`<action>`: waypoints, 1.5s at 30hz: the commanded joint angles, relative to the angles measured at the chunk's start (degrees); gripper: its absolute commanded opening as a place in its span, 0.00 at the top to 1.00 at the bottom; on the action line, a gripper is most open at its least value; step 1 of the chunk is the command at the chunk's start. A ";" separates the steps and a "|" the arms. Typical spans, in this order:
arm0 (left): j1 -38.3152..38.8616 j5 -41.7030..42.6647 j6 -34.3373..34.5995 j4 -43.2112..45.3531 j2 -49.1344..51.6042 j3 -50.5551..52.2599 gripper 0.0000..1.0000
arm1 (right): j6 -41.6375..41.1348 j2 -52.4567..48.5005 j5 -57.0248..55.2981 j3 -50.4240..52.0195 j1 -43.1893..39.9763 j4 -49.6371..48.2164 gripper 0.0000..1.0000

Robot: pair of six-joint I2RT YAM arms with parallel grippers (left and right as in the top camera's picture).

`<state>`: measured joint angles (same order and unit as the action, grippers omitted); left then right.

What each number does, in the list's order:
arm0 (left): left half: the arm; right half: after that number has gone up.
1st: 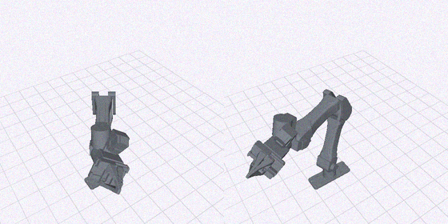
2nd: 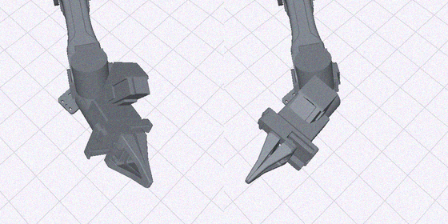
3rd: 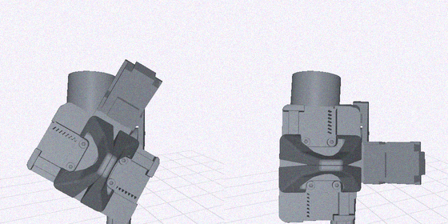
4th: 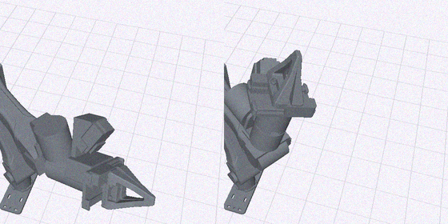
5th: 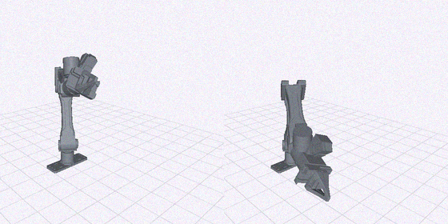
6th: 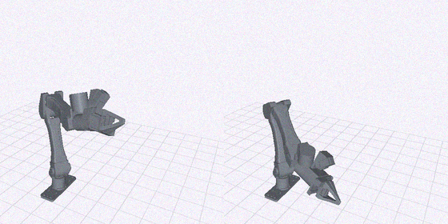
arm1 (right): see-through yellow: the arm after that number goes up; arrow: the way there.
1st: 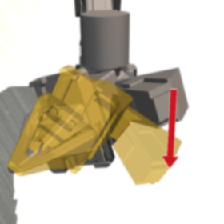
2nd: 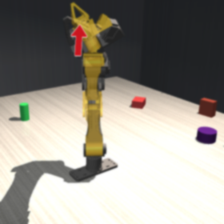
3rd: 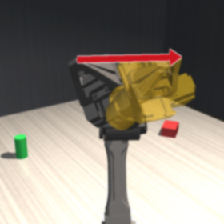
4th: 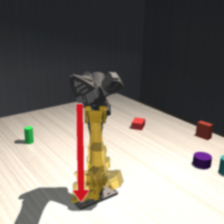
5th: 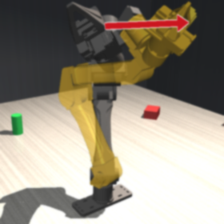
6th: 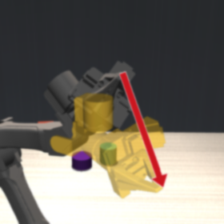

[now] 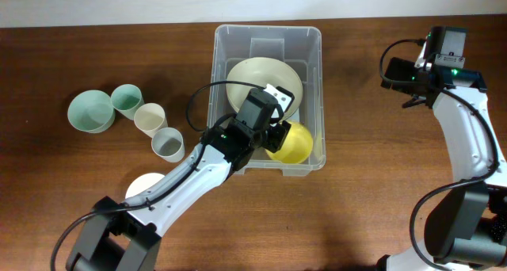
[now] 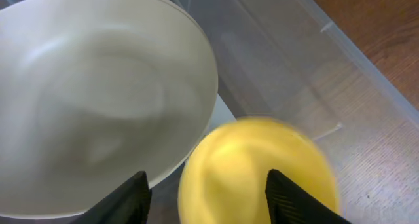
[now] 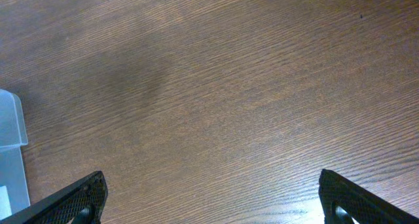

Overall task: Pack container
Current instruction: 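Release the yellow bowl and withdraw the left gripper left, then grasp the mint-green bowl rim with the left gripper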

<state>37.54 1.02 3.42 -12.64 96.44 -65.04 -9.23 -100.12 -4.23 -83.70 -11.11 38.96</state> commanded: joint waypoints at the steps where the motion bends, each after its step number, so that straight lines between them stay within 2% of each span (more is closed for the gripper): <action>1: 0.07 -0.42 -0.48 -0.22 -1.57 -0.63 0.41 | -0.48 1.40 -0.55 -0.63 -0.17 -0.13 0.01; 4: 0.07 -1.49 -0.48 -1.18 -4.48 -1.42 0.41 | -0.48 1.40 -0.55 -0.63 -0.17 -0.13 0.01; 14: -4.17 -17.11 -0.22 -9.57 -20.17 -2.97 0.41 | -0.48 1.40 -0.55 -0.63 -0.17 -0.13 0.01; 19: -12.74 -22.23 6.82 -16.00 -27.65 -2.97 0.42 | -0.48 1.40 -0.55 -0.63 -0.17 -0.13 0.01; 24: -27.54 -23.30 16.17 -23.87 -31.63 -2.95 0.41 | -0.48 1.40 -0.55 -0.63 -0.17 -0.13 0.01; 30: -43.89 -18.67 16.98 -27.43 -30.53 -2.93 0.40 | -0.48 1.40 -0.55 -0.63 -0.17 -0.13 0.01; 35: -55.19 -13.75 21.38 -26.64 -26.38 -2.95 0.36 | -0.48 1.40 -0.55 -0.63 -0.17 -0.13 0.01; 40: -61.86 -8.70 21.42 -22.18 -19.41 -2.95 0.29 | -0.48 1.40 -0.55 -0.63 -0.17 -0.13 0.01; 45: -63.76 -7.28 21.40 -15.63 -10.36 -2.95 0.28 | -0.48 1.40 -0.55 -0.63 -0.17 -0.13 0.01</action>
<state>-25.65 -9.21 23.92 -30.02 81.71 -67.35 -9.28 -100.12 -4.23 -83.70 -11.11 38.98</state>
